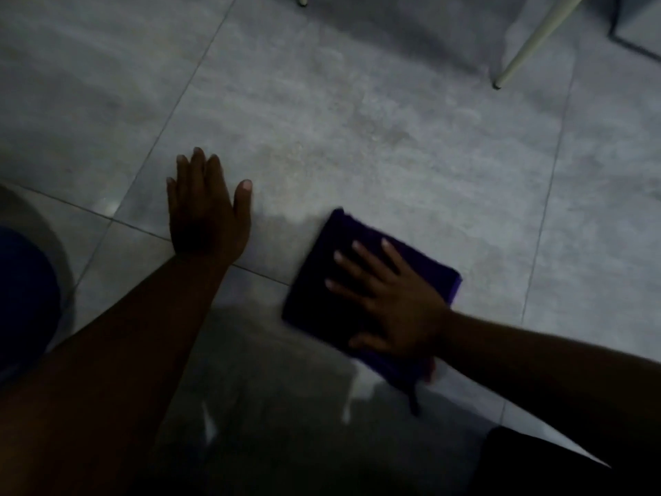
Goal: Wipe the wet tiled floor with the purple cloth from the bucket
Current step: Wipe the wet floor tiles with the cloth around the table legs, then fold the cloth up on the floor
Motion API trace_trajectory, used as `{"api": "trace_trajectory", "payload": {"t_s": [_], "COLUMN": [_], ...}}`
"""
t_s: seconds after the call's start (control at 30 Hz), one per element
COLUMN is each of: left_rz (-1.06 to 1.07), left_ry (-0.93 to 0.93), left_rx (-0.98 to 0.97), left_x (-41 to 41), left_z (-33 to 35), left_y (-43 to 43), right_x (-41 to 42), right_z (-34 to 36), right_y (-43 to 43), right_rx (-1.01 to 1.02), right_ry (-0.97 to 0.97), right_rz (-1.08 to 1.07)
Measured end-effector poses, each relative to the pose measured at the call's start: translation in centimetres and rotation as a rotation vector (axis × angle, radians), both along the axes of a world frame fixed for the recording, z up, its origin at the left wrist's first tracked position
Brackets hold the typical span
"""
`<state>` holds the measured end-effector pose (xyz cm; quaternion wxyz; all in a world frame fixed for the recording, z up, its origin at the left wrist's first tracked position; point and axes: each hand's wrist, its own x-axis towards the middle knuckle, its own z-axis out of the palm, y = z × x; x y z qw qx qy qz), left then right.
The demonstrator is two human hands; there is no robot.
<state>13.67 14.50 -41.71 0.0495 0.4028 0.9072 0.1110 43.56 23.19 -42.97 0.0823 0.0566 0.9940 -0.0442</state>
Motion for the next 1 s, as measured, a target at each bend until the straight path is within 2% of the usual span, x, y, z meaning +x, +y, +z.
{"api": "trace_trajectory", "payload": {"t_s": [0.13,0.23,0.3,0.37,0.47,0.57,0.63,0.7,0.8,0.87,1.0], "left_rz": [0.085,0.064,0.017,-0.043,-0.145,-0.117,-0.031,0.032,0.027,0.004,-0.054], "left_ry": [-0.052,-0.052,-0.009,0.005,-0.111,-0.296,-0.371,-0.383,-0.424,-0.483,-0.577], "left_rx": [0.083,0.087,0.079,0.040,0.067,0.074,-0.027,-0.167,-0.319,-0.359,-0.212], "left_x": [-1.5,-2.0,-0.9,1.2,5.0,7.7,8.5,9.1,11.3,12.6,13.0], "left_z": [0.8,1.2,1.5,1.9,2.6,3.1,3.4,3.7,3.8,4.1,7.6], "left_y": [0.5,0.3,0.6,1.4,3.3,5.2,6.7,8.0,9.3,9.6,9.4], "right_x": [10.4,14.3,12.5,8.4,1.1,-3.2,-3.4,-2.0,0.7,1.2,0.6], "right_z": [1.2,2.5,3.0,2.6,1.7,1.6,1.8,2.0,1.5,1.1,1.3], "right_y": [1.8,7.3,9.8,11.0,10.4,8.5,7.9,7.2,6.0,5.7,5.8], "right_rx": [0.046,0.040,0.020,0.032,0.057,0.038,0.025,0.026,0.004,-0.045,-0.023], "right_ry": [-0.115,-0.182,-0.175,-0.151,-0.098,-0.049,0.078,0.220,0.156,0.092,0.019], "right_rz": [0.034,-0.102,-0.233,-0.267,-0.150,-0.040,-0.177,-0.525,-0.949,-1.032,-1.029]}}
